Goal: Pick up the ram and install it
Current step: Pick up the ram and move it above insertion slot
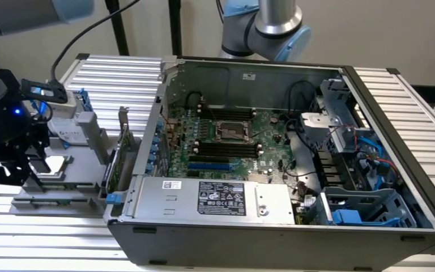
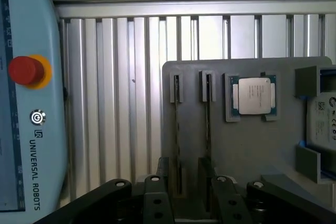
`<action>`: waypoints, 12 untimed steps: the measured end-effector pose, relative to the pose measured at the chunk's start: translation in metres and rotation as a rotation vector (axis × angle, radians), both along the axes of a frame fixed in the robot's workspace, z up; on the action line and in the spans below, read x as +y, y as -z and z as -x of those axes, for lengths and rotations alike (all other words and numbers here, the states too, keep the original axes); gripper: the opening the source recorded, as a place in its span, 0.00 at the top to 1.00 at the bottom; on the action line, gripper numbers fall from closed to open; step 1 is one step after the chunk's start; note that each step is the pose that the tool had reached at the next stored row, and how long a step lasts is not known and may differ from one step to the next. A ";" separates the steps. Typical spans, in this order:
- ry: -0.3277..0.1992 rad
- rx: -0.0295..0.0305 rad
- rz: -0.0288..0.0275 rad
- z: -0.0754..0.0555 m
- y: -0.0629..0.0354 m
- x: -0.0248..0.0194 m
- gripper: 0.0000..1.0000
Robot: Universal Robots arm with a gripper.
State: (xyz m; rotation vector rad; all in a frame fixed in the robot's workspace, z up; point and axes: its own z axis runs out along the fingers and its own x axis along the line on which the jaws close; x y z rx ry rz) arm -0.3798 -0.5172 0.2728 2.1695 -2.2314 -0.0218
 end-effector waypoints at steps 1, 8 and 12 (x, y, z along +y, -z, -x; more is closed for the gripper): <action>0.000 -0.0001 -0.0001 0.000 0.0019 -0.0001 0.64; -0.001 -0.0001 0.0000 0.000 0.0146 -0.0007 0.64; -0.002 -0.0002 -0.0002 0.000 0.0219 -0.0011 0.64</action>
